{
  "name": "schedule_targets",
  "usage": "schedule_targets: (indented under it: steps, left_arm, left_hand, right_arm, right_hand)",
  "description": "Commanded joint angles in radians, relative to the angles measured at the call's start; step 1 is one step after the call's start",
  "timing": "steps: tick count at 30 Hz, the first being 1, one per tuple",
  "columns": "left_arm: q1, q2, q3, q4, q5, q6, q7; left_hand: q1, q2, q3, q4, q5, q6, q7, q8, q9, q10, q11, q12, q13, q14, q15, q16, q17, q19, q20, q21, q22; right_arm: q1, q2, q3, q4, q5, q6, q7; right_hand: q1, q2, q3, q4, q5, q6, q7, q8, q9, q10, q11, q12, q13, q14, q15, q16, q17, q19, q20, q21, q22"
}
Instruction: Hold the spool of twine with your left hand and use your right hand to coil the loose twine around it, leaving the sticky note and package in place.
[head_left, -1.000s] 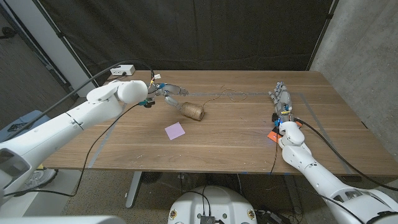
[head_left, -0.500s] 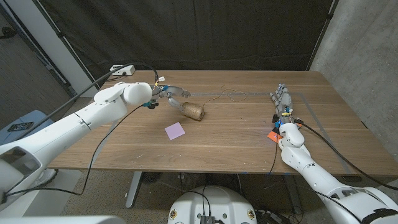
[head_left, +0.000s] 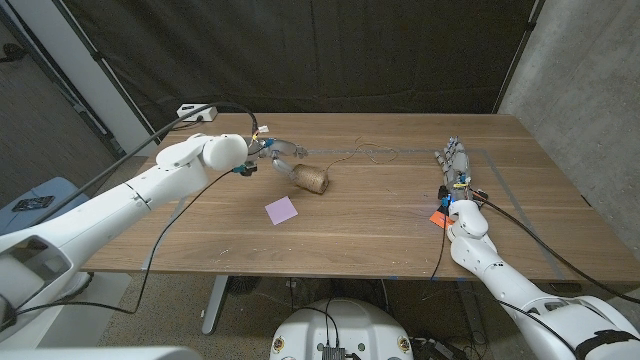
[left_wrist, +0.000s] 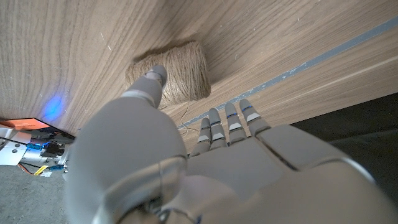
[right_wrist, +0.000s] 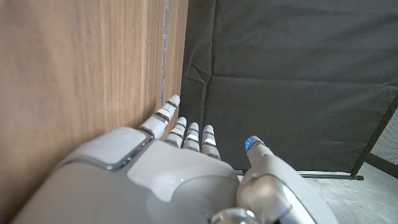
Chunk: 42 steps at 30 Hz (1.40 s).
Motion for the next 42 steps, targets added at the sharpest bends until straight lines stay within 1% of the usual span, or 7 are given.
schedule_targets:
  steps: [1,8,22,24,26,30,42]
  left_arm:
    - [0.036,0.011,-0.010,-0.053,0.033,0.064,0.030]
    - [0.051,0.015,-0.008,-0.074,0.047,0.088,0.035]
    - [0.071,0.015,0.002,-0.094,0.073,0.119,0.039]
    - [0.072,0.014,0.004,-0.098,0.077,0.124,0.038]
    - [0.072,0.013,0.003,-0.098,0.074,0.125,0.035]
    - [0.069,0.013,0.007,-0.097,0.079,0.124,0.028]
    - [0.078,0.019,0.005,-0.100,0.076,0.115,0.030]
  left_hand:
    - [0.011,0.001,-0.006,0.000,-0.004,0.015,0.004,0.009,0.006,0.003,-0.002,0.008,0.005,0.008,0.004,0.009,0.007,0.002,0.004,0.008,0.003]
    - [0.017,0.001,-0.007,-0.001,-0.006,0.017,0.004,0.009,0.008,0.005,-0.003,0.014,0.010,0.010,0.003,0.013,0.011,0.004,0.005,0.009,0.003]
    - [0.036,-0.001,-0.009,-0.004,-0.012,0.028,0.001,0.014,0.013,0.010,-0.005,0.029,0.022,0.016,-0.002,0.024,0.021,0.012,0.003,0.013,0.005]
    - [0.038,-0.001,-0.010,-0.004,-0.012,0.028,0.001,0.014,0.014,0.010,-0.006,0.030,0.023,0.017,-0.003,0.025,0.022,0.012,0.002,0.013,0.005]
    - [0.039,-0.001,-0.010,-0.004,-0.013,0.030,-0.001,0.015,0.014,0.009,-0.005,0.031,0.024,0.017,-0.003,0.026,0.023,0.013,0.002,0.013,0.005]
    - [0.040,-0.001,-0.011,-0.003,-0.014,0.030,-0.002,0.014,0.015,0.010,-0.005,0.033,0.026,0.015,-0.003,0.027,0.025,0.012,0.003,0.013,0.005]
    - [0.048,0.001,-0.011,-0.003,-0.015,0.031,-0.002,0.014,0.018,0.007,-0.007,0.038,0.031,0.014,-0.003,0.031,0.030,0.013,0.002,0.014,0.005]
  right_arm:
    - [0.013,0.025,0.012,0.053,0.017,0.031,0.010]
    - [0.027,0.041,0.020,0.095,0.031,0.054,0.034]
    - [0.012,0.035,0.032,0.094,0.045,0.054,0.040]
    - [0.000,0.031,0.034,0.069,0.050,0.052,0.041]
    - [-0.021,0.004,0.020,0.011,0.004,0.037,-0.014]
    - [-0.040,-0.033,0.010,-0.076,-0.033,-0.003,-0.062]
    - [-0.047,-0.081,0.004,-0.176,-0.056,-0.050,-0.075]
  right_hand:
    - [0.001,0.014,0.009,0.001,0.000,-0.004,0.003,0.001,0.005,-0.007,-0.002,0.004,0.005,-0.008,-0.001,0.005,0.003,-0.006,-0.028,0.006,0.005]
    - [0.001,0.014,0.010,0.001,0.000,-0.005,0.002,0.001,0.005,-0.006,-0.003,0.004,0.005,-0.007,-0.001,0.005,0.003,-0.005,-0.027,0.006,0.005]
    - [0.000,0.013,0.011,0.001,-0.001,-0.005,0.002,0.002,0.004,-0.006,-0.002,0.005,0.005,-0.007,-0.001,0.005,0.003,-0.006,-0.025,0.006,0.005]
    - [-0.001,0.013,0.012,0.001,-0.001,-0.005,0.002,0.002,0.004,-0.007,-0.002,0.005,0.005,-0.008,-0.001,0.005,0.003,-0.006,-0.026,0.006,0.005]
    - [-0.001,0.013,0.012,0.001,-0.001,-0.006,0.001,0.002,0.004,-0.007,-0.001,0.005,0.005,-0.008,0.000,0.005,0.003,-0.007,-0.024,0.006,0.005]
    - [0.000,0.012,0.013,-0.001,0.000,-0.006,0.001,0.002,0.004,-0.008,-0.001,0.005,0.004,-0.009,0.000,0.004,0.003,-0.007,-0.023,0.006,0.006]
    - [0.001,0.012,0.014,-0.002,-0.001,-0.006,0.002,0.002,0.004,-0.007,-0.003,0.005,0.004,-0.009,0.001,0.004,0.002,-0.008,-0.023,0.006,0.006]
